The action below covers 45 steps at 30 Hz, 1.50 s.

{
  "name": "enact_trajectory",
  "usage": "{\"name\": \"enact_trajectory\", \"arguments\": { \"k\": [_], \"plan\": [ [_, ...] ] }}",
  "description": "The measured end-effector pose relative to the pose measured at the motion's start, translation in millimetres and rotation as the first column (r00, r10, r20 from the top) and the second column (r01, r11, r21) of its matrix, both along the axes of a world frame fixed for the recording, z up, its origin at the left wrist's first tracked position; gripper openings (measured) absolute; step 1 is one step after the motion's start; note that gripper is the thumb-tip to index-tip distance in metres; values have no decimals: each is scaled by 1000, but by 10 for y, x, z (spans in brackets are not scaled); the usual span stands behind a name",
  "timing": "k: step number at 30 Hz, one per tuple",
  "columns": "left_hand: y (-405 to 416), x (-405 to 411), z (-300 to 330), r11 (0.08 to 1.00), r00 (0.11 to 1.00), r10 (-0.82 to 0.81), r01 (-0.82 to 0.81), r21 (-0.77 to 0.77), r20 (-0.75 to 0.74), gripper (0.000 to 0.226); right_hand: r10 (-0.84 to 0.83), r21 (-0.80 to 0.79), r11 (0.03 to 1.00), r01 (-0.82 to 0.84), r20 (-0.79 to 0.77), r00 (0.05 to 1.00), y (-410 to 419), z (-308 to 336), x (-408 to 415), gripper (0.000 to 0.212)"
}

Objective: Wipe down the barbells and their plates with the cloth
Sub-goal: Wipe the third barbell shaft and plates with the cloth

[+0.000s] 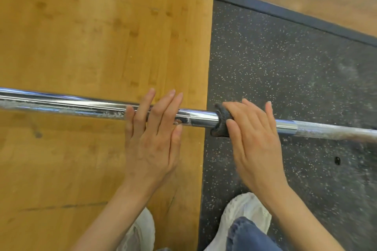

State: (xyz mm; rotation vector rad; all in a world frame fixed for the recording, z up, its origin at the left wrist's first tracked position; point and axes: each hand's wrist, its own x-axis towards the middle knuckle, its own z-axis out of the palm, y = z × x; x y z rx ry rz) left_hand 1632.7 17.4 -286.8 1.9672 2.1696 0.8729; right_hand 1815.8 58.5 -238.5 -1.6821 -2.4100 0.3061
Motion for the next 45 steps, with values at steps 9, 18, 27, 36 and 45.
{"name": "enact_trajectory", "arguments": {
  "k": [9,18,27,36,45],
  "plan": [
    [87,-41,9,1000,999,-16,16,7,-38,45,61,195,978,-68,41,997,-10,-250,-72,48],
    [237,-54,21,1000,998,8,-8,1,-63,44,126,304,946,-116,-12,992,146,-425,-291,45],
    [454,-68,23,999,996,44,-44,-4,-83,42,82,475,878,-62,-21,996,277,-676,-369,43],
    [745,-89,73,998,996,56,-57,-16,-67,40,-9,455,888,63,-119,993,490,-716,-376,45],
    [1080,-143,114,996,995,84,-84,-1,-63,38,-100,503,847,170,-163,982,797,-896,-103,47]
  ]
}}
